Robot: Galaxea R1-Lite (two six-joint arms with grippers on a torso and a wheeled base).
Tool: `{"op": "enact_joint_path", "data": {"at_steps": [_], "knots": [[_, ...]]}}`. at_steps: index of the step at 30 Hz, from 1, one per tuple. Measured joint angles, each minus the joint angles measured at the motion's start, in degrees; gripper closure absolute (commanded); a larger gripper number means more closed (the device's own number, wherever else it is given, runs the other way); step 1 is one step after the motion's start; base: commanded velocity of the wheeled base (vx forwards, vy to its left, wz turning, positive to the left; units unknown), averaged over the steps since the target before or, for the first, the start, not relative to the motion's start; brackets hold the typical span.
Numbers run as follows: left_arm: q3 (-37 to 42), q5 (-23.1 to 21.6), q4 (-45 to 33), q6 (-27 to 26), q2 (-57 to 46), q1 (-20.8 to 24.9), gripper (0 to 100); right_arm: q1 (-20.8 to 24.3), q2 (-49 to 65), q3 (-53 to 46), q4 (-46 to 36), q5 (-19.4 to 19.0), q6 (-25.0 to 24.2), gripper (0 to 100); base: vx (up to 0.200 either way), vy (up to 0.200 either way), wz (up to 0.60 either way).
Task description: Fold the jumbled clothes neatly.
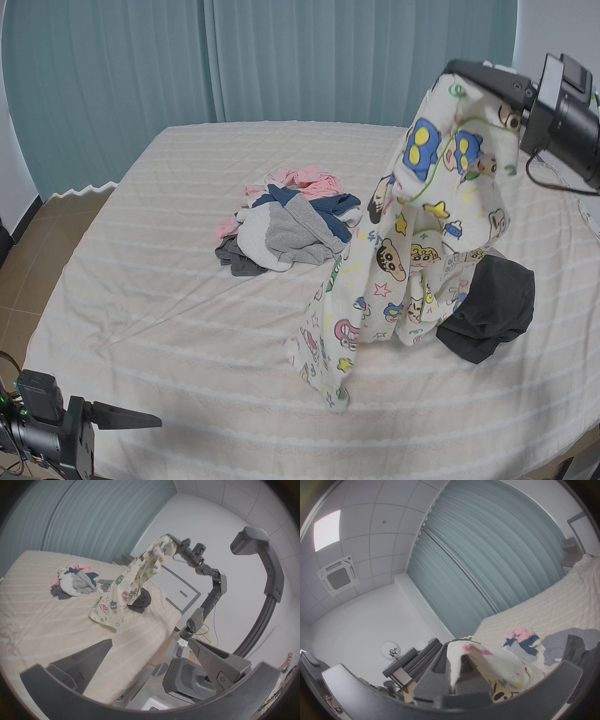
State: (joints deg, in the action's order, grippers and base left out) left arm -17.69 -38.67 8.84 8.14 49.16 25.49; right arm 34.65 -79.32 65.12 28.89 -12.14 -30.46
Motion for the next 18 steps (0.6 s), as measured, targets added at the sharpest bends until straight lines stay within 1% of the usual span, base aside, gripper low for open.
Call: {"op": "enact_joint_path", "data": {"at_steps": [3, 8, 14, 18], "knots": [[0.0, -0.1, 0.0, 0.0, 1.9, 2.1, 0, 2.1, 0.2, 3.6, -0.8, -0.1, -0.1, 100, 0.0, 0.0, 0.0], [0.1, -0.3, 0.1, 0.0, 4.4, 4.6, 0, 5.9, -0.6, 5.7, -1.1, 0.1, -0.3, 100, 0.0, 0.0, 0.0], [0.0, -0.4, 0.2, 0.0, 7.3, 7.1, 0, 7.0, -3.2, 6.7, -0.8, 0.5, -0.5, 100, 0.0, 0.0, 0.0], [-0.2, -0.4, 2.7, -0.1, 9.6, 8.7, 0, 7.6, -4.8, 7.2, -0.2, 0.8, -0.6, 100, 0.0, 0.0, 0.0]]}}
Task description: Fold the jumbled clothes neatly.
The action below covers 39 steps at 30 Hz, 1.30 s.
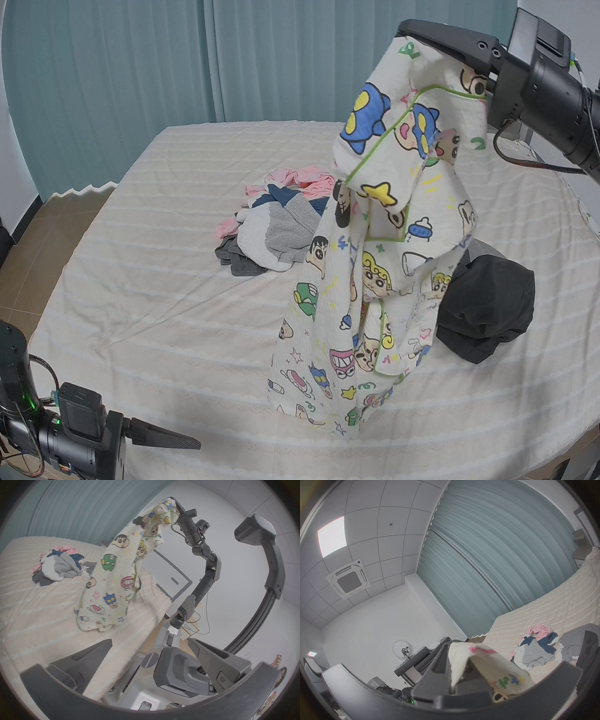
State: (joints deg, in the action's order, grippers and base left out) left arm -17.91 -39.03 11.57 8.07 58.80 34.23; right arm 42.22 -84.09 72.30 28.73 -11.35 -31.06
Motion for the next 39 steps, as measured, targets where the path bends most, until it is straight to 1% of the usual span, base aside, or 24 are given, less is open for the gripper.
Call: {"op": "enact_joint_path", "data": {"at_steps": [5, 8, 13, 15, 16, 18, 19, 22, 26, 33, 35, 39], "knots": [[0.0, 0.3, 6.5, 0.0, 4.7, 1.5, 0, 0.8, -1.7, 1.7, 1.8, 1.8, -0.7, 100, 0.0, 0.0, 0.0], [0.0, 1.8, 11.0, 0.0, 9.0, 2.2, 0, 1.5, -2.8, 3.4, 2.3, 3.2, -1.8, 100, 0.0, 0.0, 0.0], [-0.1, 9.8, 20.9, 0.2, 17.6, 4.4, 0, 3.8, -4.1, 5.5, 2.5, 5.1, -2.8, 100, 0.0, 0.0, 0.0], [-0.2, 13.1, 25.0, 0.5, 20.9, 6.4, 0, 5.2, -4.7, 6.3, 2.5, 6.1, -3.0, 100, 0.0, 0.0, 0.0], [-0.2, 14.0, 26.0, 0.5, 21.7, 7.1, 0, 5.6, -4.8, 6.5, 2.5, 6.4, -3.1, 100, 0.0, 0.0, 0.0], [-0.2, 17.4, 28.8, 1.0, 24.3, 9.9, 0, 6.8, -5.5, 7.3, 2.4, 7.8, -3.1, 100, 0.0, 0.0, 0.0], [-0.2, 19.3, 29.6, 1.2, 25.3, 11.2, 0, 7.3, -5.9, 7.7, 2.4, 8.6, -3.1, 100, 0.0, 0.0, 0.0], [-0.1, 22.7, 30.9, 1.5, 27.6, 14.2, 0, 8.1, -7.5, 9.9, 2.3, 11.3, -3.1, 100, 0.0, 0.0, 0.0], [-0.2, 25.0, 31.7, 1.9, 29.5, 16.0, 0, 8.2, -9.5, 13.1, 2.3, 14.4, -3.1, 100, 0.0, 0.0, 0.0], [-1.2, 26.1, 36.3, 5.9, 31.7, 16.5, 0, 8.0, -9.7, 13.1, 2.1, 14.7, -3.0, 100, 0.0, 0.0, 0.0], [-1.8, 28.7, 37.1, 6.5, 32.7, 16.5, 0, 7.9, -9.2, 12.2, 2.0, 14.6, -3.0, 100, 0.0, 0.0, 0.0], [-3.4, 35.6, 38.6, 6.8, 35.9, 16.4, 0, 7.9, -7.8, 10.1, 2.1, 14.4, -3.1, 100, 0.0, 0.0, 0.0]]}}
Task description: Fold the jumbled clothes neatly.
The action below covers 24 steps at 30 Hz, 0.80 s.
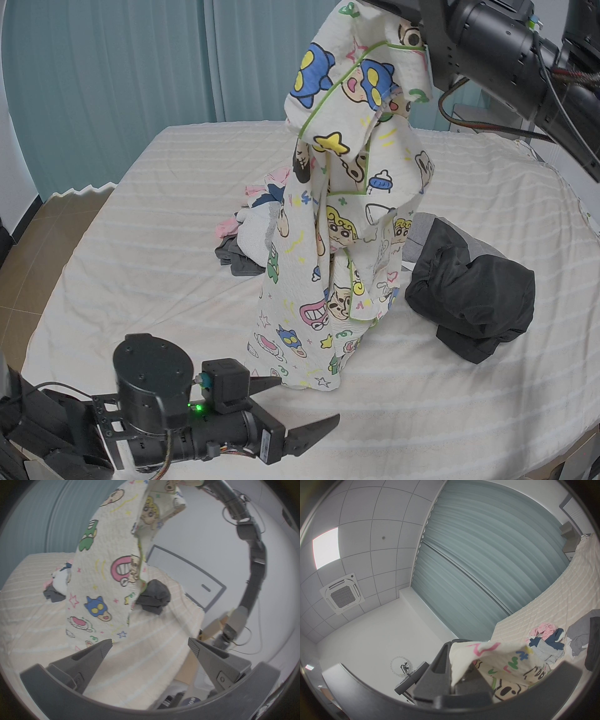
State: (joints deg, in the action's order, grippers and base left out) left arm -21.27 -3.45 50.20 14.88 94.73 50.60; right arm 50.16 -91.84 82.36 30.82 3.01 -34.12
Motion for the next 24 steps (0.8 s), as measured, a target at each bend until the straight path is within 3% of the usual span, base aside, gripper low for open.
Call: {"op": "enact_joint_path", "data": {"at_steps": [6, 10, 20, 24], "knots": [[-2.7, 9.9, 5.6, -0.4, 6.5, 0.0, 0, -0.5, 2.6, -3.0, 0.0, -0.3, 0.0, 100, 0.0, 0.0, 0.0], [-5.2, 14.3, 10.7, -0.4, 11.0, 0.2, 0, -0.8, 4.2, -3.9, 0.0, -0.4, -0.1, 100, 0.0, 0.0, 0.0], [-8.7, 15.5, 16.1, 0.7, 17.2, 1.8, 0, -1.1, 5.7, -5.3, 0.1, -1.1, -0.4, 100, 0.0, 0.0, 0.0], [-11.1, 19.2, 16.2, 1.9, 18.9, 1.7, 0, -1.1, 5.9, -5.4, 0.1, -1.2, -0.4, 100, 0.0, 0.0, 0.0]]}}
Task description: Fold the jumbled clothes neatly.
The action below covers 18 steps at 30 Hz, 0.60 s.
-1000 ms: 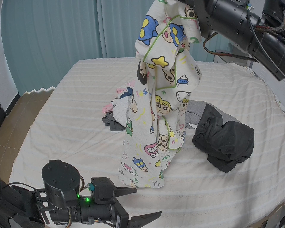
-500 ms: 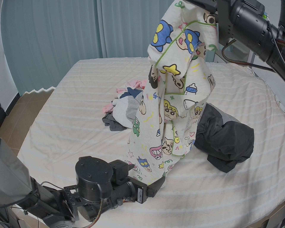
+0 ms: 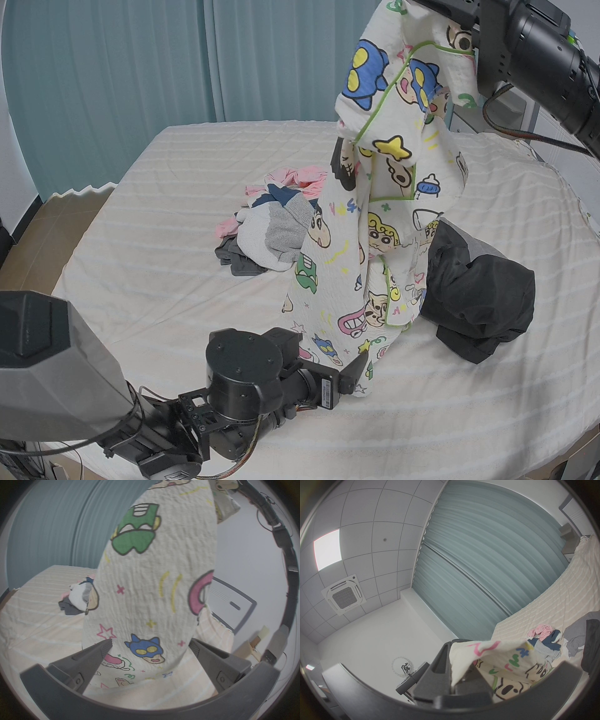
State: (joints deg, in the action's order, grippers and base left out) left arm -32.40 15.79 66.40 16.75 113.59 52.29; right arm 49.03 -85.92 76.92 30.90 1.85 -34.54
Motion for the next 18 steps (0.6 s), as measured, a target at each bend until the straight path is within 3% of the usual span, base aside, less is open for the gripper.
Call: {"op": "enact_joint_path", "data": {"at_steps": [4, 11, 18], "knots": [[-1.7, 5.1, 0.0, 0.2, 1.8, -1.1, 0, -0.1, 0.2, 0.0, 0.0, 0.0, 0.0, 100, 0.0, 0.0, 0.0], [-1.9, 9.6, 0.3, -0.2, 3.3, -5.5, 0, -1.4, 0.8, -0.5, 0.0, 0.0, 0.0, 100, 0.0, 0.0, 0.0], [2.5, 10.5, 6.3, -3.1, 2.8, -10.0, 0, -3.4, 1.2, -1.1, 0.0, -0.2, 0.1, 100, 0.0, 0.0, 0.0]]}}
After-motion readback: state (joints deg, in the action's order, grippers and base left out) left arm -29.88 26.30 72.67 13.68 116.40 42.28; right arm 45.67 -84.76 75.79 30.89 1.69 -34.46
